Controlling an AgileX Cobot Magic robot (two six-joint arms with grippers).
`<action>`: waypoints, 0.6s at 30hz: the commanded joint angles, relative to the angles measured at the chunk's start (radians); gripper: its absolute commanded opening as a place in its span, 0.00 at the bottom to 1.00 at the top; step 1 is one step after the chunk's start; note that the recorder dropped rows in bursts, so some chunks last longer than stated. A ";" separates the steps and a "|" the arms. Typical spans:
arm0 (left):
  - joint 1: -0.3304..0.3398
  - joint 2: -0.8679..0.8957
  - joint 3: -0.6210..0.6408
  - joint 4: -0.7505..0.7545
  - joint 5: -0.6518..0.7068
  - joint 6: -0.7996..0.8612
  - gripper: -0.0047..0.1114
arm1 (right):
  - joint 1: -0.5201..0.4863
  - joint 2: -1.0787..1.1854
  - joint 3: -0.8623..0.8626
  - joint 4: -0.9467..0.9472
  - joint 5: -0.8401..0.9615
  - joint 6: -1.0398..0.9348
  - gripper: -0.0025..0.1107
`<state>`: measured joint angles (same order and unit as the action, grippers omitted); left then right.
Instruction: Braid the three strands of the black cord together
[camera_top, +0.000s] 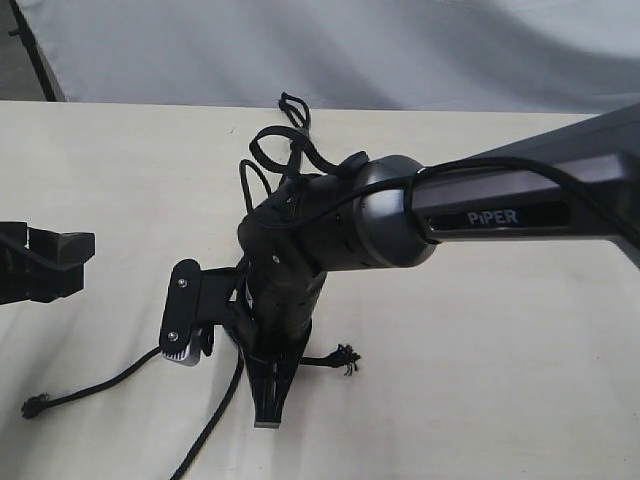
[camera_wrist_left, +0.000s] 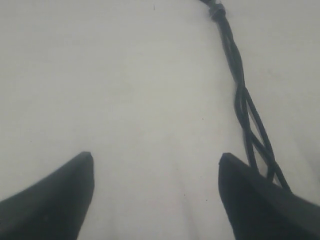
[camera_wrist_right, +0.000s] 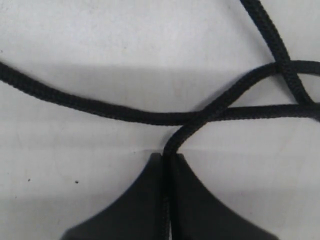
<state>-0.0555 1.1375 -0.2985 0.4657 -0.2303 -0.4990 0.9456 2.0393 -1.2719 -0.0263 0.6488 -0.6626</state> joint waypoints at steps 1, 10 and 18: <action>0.006 -0.006 0.006 -0.003 -0.007 -0.005 0.61 | -0.002 -0.011 0.004 0.002 -0.008 0.005 0.02; 0.006 -0.006 0.006 -0.003 -0.009 -0.005 0.61 | -0.002 -0.011 0.004 0.002 -0.044 0.005 0.02; 0.006 -0.006 0.006 -0.003 -0.009 -0.005 0.61 | -0.002 -0.011 0.004 0.026 -0.089 0.020 0.02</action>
<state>-0.0555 1.1375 -0.2985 0.4657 -0.2303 -0.4990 0.9456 2.0393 -1.2719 -0.0218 0.5732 -0.6583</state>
